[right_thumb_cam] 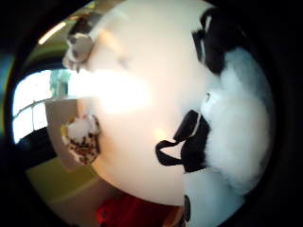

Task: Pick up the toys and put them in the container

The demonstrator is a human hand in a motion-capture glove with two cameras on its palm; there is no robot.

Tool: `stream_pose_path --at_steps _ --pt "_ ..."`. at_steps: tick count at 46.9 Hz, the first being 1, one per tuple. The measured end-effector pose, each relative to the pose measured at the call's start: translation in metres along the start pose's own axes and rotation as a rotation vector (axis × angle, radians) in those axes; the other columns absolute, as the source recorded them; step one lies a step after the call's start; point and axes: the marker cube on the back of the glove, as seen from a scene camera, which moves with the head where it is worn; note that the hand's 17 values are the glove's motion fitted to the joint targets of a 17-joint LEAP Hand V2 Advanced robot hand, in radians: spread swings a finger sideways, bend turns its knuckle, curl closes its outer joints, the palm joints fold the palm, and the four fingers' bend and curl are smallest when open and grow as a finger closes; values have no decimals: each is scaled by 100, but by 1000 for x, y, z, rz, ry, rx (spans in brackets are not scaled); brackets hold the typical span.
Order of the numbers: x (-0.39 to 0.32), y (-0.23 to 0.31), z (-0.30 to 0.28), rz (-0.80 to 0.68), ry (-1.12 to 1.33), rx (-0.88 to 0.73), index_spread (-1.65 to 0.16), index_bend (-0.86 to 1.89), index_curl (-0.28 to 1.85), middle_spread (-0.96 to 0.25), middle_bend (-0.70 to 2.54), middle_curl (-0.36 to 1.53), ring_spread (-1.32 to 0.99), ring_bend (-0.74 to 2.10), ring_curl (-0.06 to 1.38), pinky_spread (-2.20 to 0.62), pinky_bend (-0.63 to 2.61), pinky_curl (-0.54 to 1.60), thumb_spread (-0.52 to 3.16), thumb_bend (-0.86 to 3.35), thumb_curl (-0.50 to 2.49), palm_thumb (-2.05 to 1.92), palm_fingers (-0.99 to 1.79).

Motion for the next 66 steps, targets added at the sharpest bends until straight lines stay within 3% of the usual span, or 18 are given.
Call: stream_pose_path --at_steps 8,18,28,35,42,66 --pt "-4 -2 -1 -58 5 226 -41 37 44 -31 37 30 -38 77 33 -39 96 36 108 16 51 53 112" --pt "-17 1 -16 -101 -120 292 -40 49 58 -39 62 43 -44 96 43 -42 95 41 81 13 63 59 132" --pt "-77 13 -76 -194 -186 355 -39 57 70 -39 78 52 -43 109 48 -43 101 45 67 8 71 57 125" --pt "-156 24 -150 -398 -182 461 -39 59 76 -40 79 55 -42 112 49 -43 105 47 61 6 77 56 116" --pt "-212 18 -193 -416 -147 483 -39 58 82 -40 75 56 -41 111 49 -44 107 47 58 4 81 56 109" --pt "-440 61 -211 -742 -201 309 -41 34 93 -44 50 56 -43 103 45 -47 106 45 64 -2 91 55 92"
